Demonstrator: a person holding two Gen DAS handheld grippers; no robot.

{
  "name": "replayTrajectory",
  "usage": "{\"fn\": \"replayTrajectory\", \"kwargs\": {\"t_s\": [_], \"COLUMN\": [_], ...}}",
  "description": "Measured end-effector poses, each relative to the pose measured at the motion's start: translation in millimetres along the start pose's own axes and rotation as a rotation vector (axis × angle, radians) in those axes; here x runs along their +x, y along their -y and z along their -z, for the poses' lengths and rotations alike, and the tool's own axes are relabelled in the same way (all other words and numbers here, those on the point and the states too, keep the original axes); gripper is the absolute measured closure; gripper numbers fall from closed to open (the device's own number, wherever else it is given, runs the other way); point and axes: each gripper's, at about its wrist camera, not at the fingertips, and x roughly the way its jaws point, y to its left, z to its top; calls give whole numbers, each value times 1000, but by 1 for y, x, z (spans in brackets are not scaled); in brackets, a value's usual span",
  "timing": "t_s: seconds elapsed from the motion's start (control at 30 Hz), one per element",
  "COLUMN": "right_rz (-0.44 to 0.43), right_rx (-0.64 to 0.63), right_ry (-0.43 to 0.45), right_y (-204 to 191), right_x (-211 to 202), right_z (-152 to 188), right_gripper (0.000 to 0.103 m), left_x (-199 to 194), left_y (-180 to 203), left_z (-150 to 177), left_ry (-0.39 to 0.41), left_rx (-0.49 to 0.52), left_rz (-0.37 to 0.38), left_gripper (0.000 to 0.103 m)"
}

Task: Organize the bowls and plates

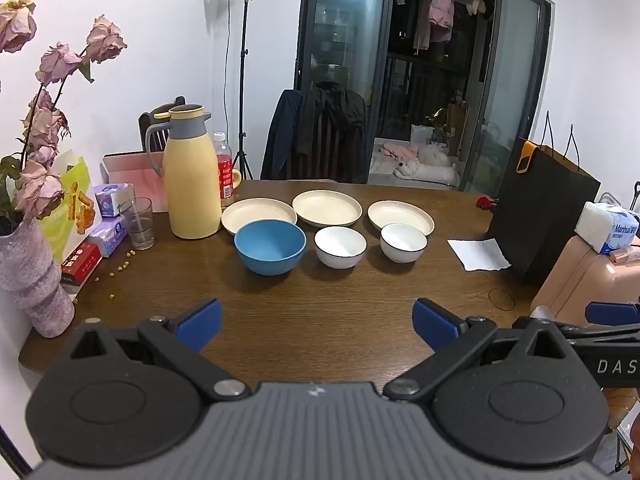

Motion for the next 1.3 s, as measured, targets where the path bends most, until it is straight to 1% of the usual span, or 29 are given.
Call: {"fn": "replayTrajectory", "kwargs": {"t_s": [0.73,0.77,1.0,1.1,1.3], "right_rz": [-9,-11,-12,-11,-14], "right_rx": [-6,-5,-4,-4,-6], "right_ry": [1,1,0,-7,-17], "right_y": [1,1,-1,-4,-6], "right_x": [7,8,15,24,49], "right_z": [-4,-4,-12,-19,-40], "right_gripper": [0,0,0,0,0], "left_x": [2,10,18,27,52], "left_y": [-2,5,4,2,-6], "left_z": [3,-1,-7,-12,-33], "left_ry": [-4,-8,-11,-19,-27], "left_rx": [0,3,0,-6,-13], "left_rz": [-4,-7,-8,-7,-8], "left_gripper": [0,0,0,0,0]}}
